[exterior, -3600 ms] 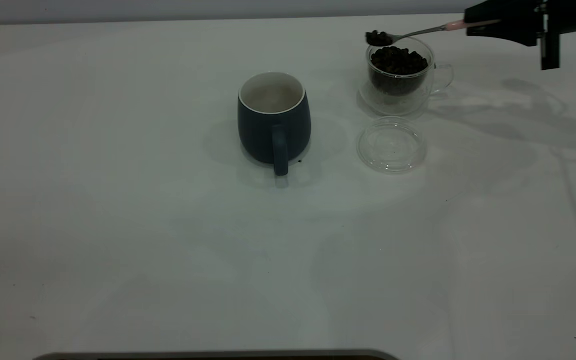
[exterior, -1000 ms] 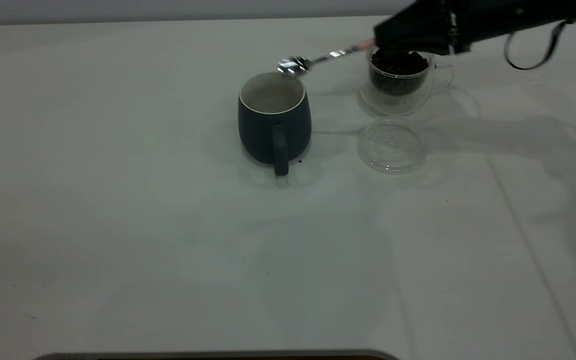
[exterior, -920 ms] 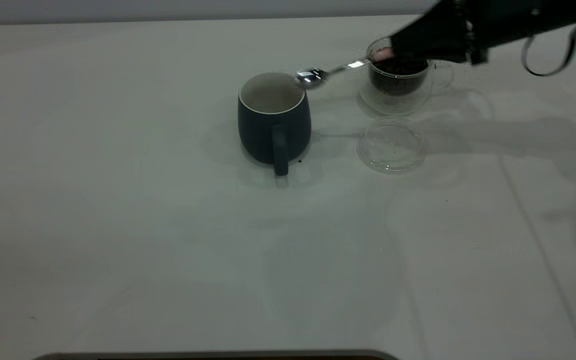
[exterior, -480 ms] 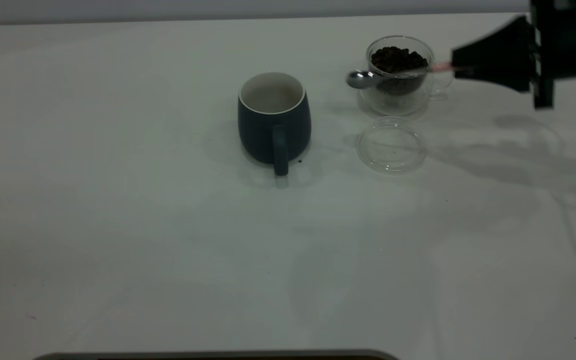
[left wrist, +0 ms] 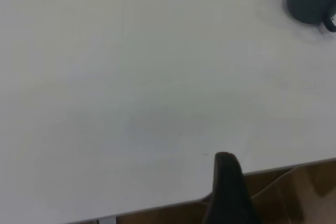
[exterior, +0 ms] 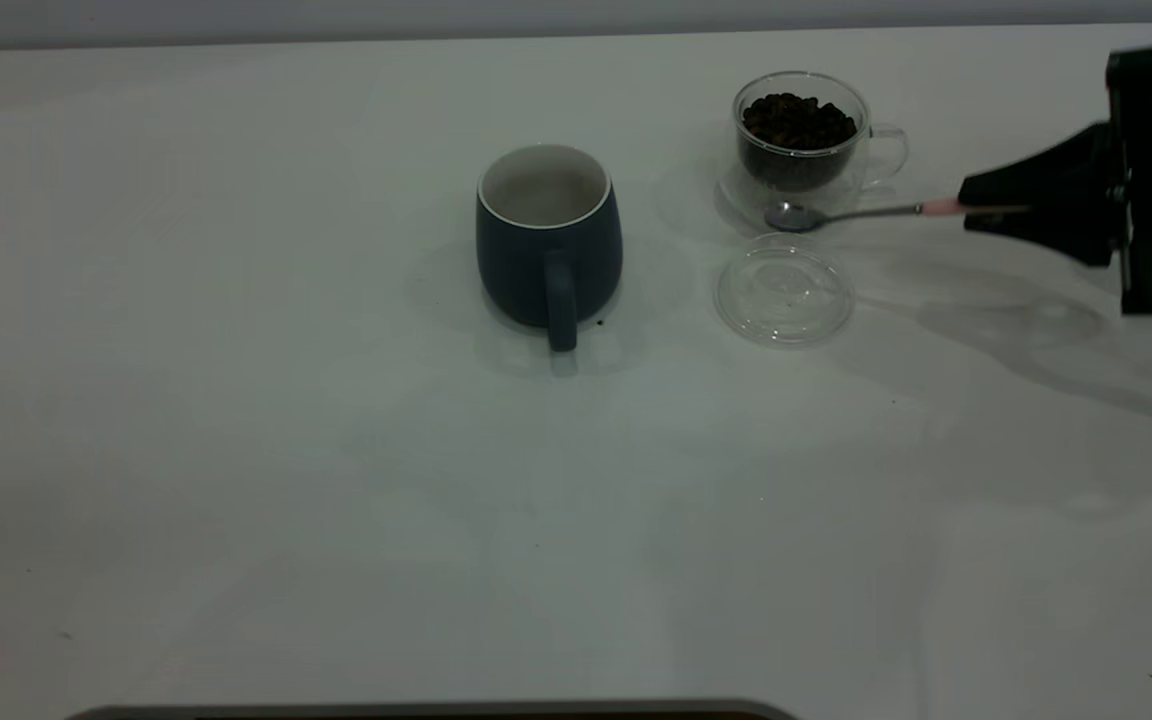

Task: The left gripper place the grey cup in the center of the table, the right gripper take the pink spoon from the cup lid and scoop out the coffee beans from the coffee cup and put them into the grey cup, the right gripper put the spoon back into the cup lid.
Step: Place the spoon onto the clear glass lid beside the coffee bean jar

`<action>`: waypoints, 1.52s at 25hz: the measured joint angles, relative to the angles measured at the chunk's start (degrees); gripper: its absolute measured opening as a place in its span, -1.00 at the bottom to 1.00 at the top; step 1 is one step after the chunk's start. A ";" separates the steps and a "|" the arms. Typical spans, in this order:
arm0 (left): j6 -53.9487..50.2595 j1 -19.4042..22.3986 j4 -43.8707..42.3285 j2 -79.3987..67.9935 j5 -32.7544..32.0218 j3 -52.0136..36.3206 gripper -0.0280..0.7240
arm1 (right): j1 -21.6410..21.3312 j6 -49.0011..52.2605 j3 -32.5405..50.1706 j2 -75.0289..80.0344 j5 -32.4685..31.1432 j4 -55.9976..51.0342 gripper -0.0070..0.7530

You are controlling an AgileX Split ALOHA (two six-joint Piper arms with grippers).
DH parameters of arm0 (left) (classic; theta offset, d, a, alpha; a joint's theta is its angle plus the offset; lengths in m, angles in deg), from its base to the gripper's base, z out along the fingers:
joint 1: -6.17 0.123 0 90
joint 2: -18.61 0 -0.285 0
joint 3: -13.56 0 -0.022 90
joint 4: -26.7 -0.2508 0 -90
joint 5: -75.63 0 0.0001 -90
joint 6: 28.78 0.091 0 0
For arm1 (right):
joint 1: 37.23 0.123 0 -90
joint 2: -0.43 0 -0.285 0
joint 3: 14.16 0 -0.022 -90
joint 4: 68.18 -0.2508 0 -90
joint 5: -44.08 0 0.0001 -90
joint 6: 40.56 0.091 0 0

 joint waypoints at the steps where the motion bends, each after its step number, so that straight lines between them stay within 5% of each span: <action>1: 0.00 0.00 0.00 0.00 0.00 0.00 0.58 | 0.00 -0.60 0.00 0.93 0.05 -0.94 -0.71; 29: 0.00 0.00 0.00 0.00 0.00 0.00 0.58 | 3.86 -4.90 -0.18 5.76 3.29 -5.55 -0.71; 32: 0.00 0.00 0.00 0.00 0.00 0.00 0.58 | 3.86 -4.90 -0.28 5.76 4.14 -5.55 -0.59; 38: 0.00 0.00 0.00 0.00 0.00 0.00 0.58 | 3.86 -4.90 -0.28 5.83 5.86 -5.55 -0.02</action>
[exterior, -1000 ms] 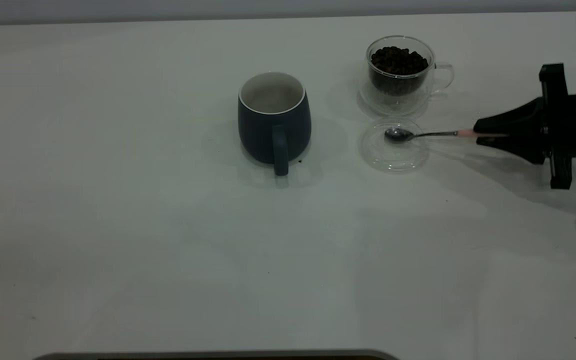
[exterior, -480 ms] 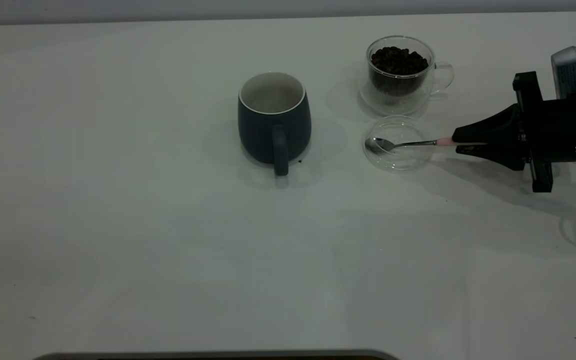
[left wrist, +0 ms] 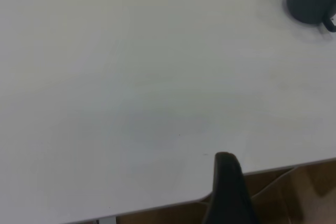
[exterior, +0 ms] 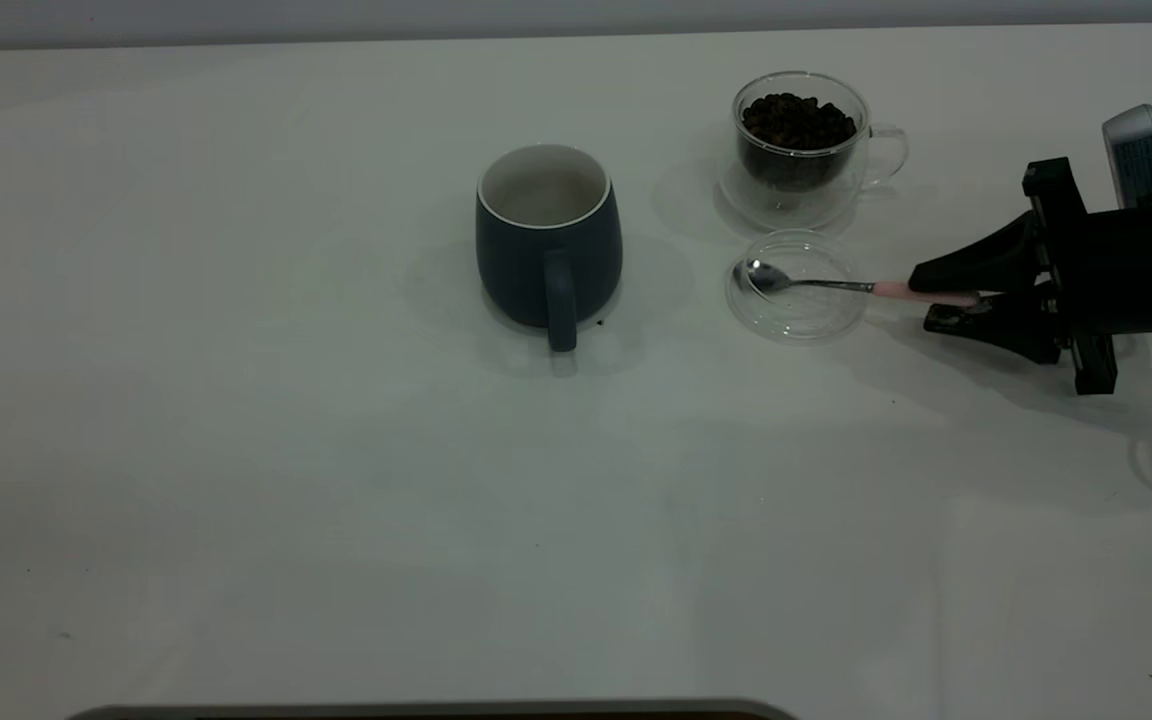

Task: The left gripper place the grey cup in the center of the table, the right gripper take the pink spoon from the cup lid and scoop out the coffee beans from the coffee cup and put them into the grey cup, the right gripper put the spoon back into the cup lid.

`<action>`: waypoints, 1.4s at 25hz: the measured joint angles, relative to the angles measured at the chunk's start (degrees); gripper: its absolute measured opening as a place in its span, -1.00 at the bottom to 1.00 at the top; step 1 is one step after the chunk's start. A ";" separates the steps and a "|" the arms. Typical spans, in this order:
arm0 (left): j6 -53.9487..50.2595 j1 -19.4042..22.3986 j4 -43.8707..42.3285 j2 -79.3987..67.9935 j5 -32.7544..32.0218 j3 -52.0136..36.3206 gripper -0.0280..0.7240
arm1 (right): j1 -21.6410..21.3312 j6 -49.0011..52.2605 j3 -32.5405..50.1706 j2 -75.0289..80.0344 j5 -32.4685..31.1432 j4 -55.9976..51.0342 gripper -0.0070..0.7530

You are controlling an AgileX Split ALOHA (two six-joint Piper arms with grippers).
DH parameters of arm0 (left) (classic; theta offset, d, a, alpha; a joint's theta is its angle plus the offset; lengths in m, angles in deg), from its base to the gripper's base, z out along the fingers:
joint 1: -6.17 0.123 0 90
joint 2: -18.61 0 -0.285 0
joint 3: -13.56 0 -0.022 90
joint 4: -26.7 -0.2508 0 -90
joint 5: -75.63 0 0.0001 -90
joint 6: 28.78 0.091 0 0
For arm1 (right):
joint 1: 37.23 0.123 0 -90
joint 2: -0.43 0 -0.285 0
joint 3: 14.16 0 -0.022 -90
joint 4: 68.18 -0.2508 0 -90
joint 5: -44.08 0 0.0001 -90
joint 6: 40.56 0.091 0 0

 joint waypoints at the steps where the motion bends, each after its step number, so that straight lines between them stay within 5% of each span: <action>1: 0.00 0.00 0.00 0.00 0.00 0.00 0.58 | 0.00 0.00 0.00 0.00 -0.05 0.00 0.06; 6: 0.00 0.00 0.00 0.00 0.00 0.00 0.58 | -0.11 0.00 0.00 -0.17 -0.11 0.70 0.38; 11: 0.00 0.00 0.00 0.00 0.00 0.00 0.58 | -2.17 3.14 0.11 -3.47 -0.18 8.12 0.43; 21: 0.00 0.00 0.00 0.00 0.00 0.00 0.58 | -5.11 33.73 0.28 -15.72 8.80 41.57 0.43; 35: 0.00 0.00 0.00 0.00 0.00 0.00 0.58 | -3.40 61.98 7.46 -54.38 1.25 70.25 0.43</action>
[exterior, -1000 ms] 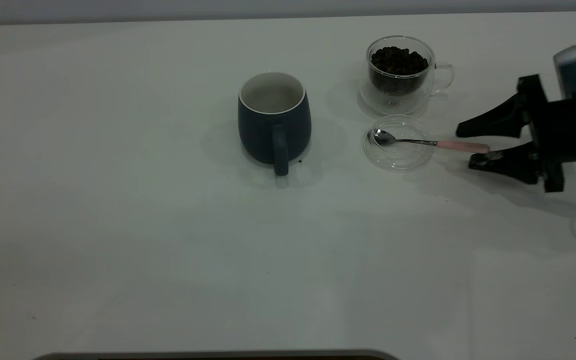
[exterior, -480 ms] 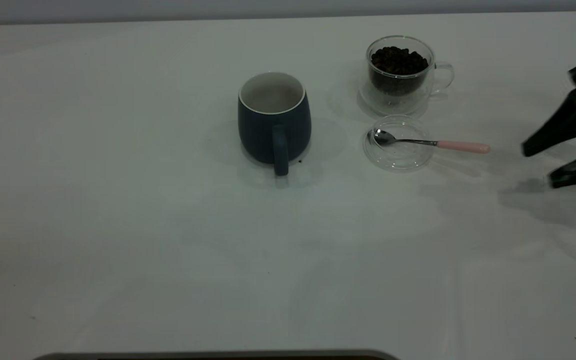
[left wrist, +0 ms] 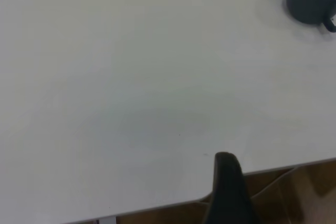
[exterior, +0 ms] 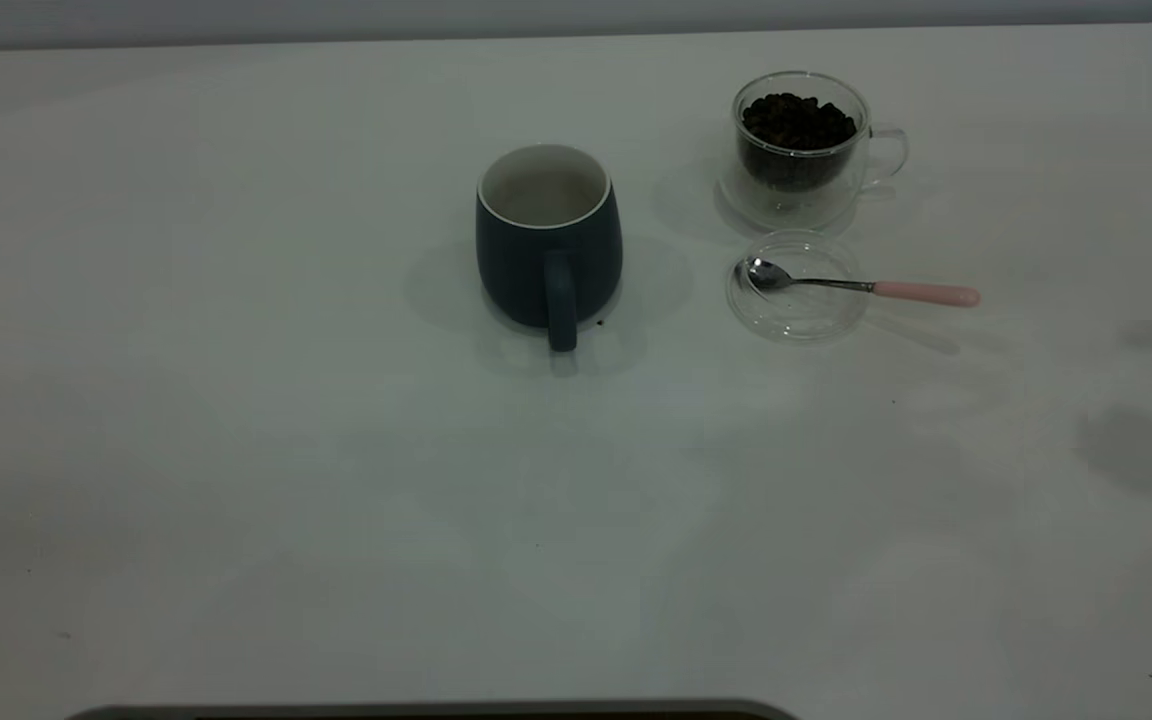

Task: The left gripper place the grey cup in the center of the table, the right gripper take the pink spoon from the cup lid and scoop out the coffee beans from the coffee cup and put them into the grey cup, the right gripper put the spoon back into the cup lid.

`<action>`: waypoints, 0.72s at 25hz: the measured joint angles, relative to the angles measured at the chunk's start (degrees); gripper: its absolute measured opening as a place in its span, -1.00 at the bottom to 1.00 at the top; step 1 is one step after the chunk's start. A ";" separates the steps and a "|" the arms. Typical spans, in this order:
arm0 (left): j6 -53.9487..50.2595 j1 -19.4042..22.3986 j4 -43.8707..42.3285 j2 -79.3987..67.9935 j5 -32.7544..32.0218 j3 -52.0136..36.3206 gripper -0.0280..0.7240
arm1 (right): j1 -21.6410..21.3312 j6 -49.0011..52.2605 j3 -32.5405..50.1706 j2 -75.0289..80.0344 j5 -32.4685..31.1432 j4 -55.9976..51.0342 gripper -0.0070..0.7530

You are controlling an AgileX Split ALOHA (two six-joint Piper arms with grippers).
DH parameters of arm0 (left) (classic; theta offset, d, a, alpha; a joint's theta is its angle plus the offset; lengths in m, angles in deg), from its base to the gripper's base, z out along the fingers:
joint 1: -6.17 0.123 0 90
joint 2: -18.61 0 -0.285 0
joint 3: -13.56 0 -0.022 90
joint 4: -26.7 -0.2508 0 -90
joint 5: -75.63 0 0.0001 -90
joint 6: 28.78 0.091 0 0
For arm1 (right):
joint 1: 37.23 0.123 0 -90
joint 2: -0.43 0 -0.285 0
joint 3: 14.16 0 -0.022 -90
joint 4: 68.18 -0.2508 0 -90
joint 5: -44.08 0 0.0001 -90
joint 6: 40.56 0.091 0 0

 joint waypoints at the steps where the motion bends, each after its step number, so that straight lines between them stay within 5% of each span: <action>1: 0.00 0.00 0.00 0.00 0.00 0.00 0.58 | 0.32 0.23 1.34 -3.78 -0.38 1.51 0.43; 10: 0.00 0.00 0.00 0.00 0.00 0.00 0.58 | 0.46 0.63 7.86 -35.63 -9.04 15.58 0.43; 18: 0.00 0.00 0.00 0.00 0.00 0.00 0.58 | 1.12 -1.66 14.25 -59.84 -10.15 16.68 0.43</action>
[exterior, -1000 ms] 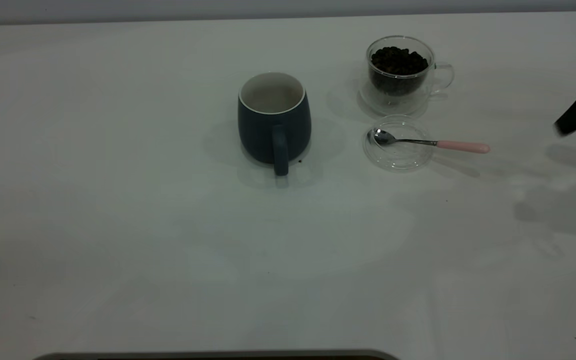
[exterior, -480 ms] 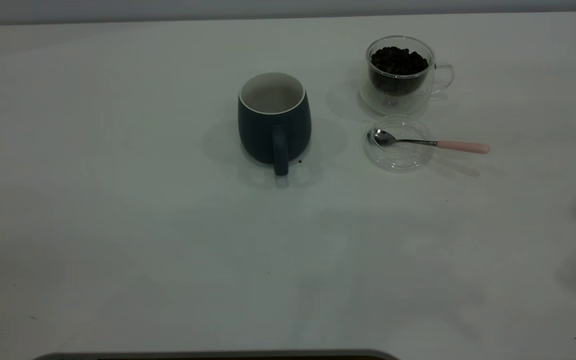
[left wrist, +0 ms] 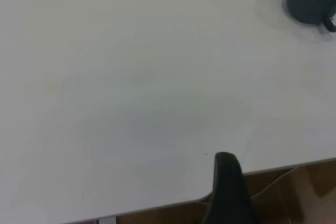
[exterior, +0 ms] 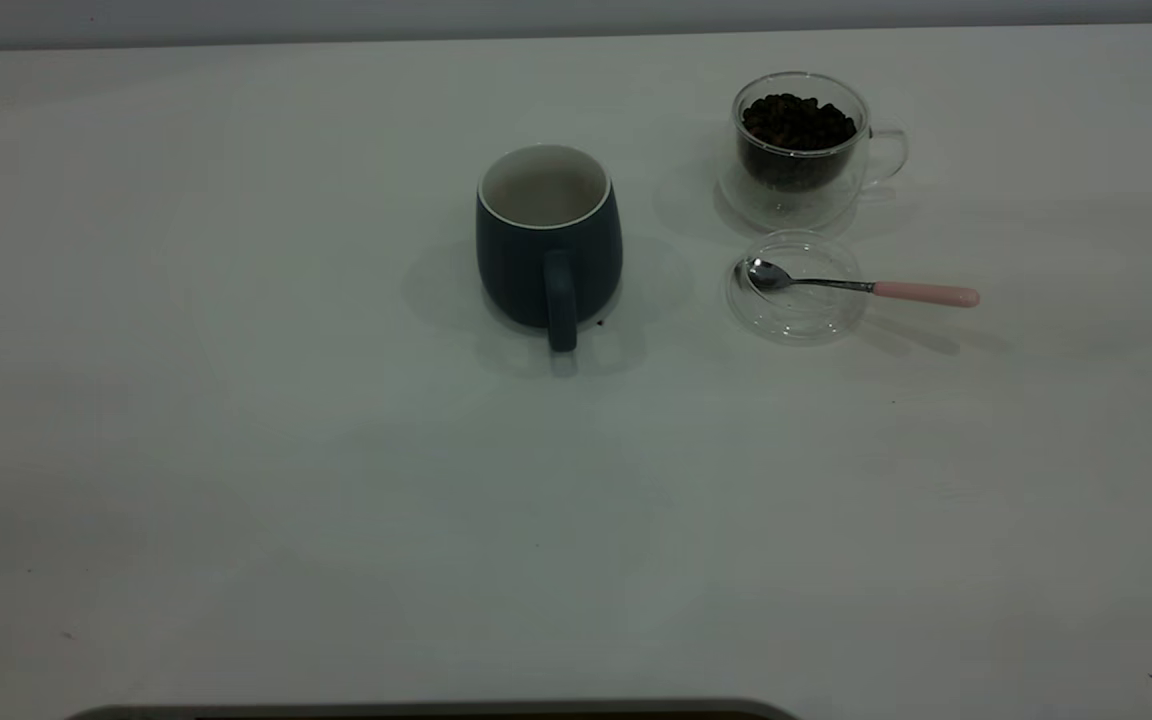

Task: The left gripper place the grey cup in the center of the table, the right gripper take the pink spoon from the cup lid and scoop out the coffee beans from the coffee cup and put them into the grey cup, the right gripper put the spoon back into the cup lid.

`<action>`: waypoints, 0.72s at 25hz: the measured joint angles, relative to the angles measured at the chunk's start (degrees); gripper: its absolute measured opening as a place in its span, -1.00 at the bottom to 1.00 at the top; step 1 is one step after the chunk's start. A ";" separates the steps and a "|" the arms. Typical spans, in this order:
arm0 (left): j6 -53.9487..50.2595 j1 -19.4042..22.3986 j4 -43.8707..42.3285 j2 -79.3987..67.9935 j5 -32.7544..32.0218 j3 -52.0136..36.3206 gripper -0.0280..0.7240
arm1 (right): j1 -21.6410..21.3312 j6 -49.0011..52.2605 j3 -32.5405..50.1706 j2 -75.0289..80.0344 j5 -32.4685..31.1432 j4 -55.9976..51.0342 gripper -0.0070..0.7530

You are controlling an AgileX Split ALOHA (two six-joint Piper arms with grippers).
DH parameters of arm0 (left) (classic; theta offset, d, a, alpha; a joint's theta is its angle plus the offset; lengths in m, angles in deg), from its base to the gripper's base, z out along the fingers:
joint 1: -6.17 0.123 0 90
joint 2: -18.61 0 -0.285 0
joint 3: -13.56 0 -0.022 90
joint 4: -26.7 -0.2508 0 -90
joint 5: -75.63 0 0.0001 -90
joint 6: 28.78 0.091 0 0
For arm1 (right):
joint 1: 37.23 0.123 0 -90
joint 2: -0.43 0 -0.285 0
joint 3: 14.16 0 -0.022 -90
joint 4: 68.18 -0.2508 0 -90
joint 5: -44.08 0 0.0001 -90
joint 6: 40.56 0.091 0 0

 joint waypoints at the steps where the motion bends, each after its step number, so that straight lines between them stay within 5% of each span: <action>1: 0.00 0.00 0.00 0.00 0.00 0.00 0.58 | 0.88 -0.05 0.37 -2.45 -0.13 0.14 0.43; 10: 0.00 0.00 0.00 0.00 0.00 0.00 0.58 | 14.58 1.61 0.63 -15.20 -5.19 6.94 0.43; 18: 0.00 0.00 0.00 0.00 0.00 0.00 0.58 | 16.37 3.46 4.34 -25.23 0.37 6.23 0.43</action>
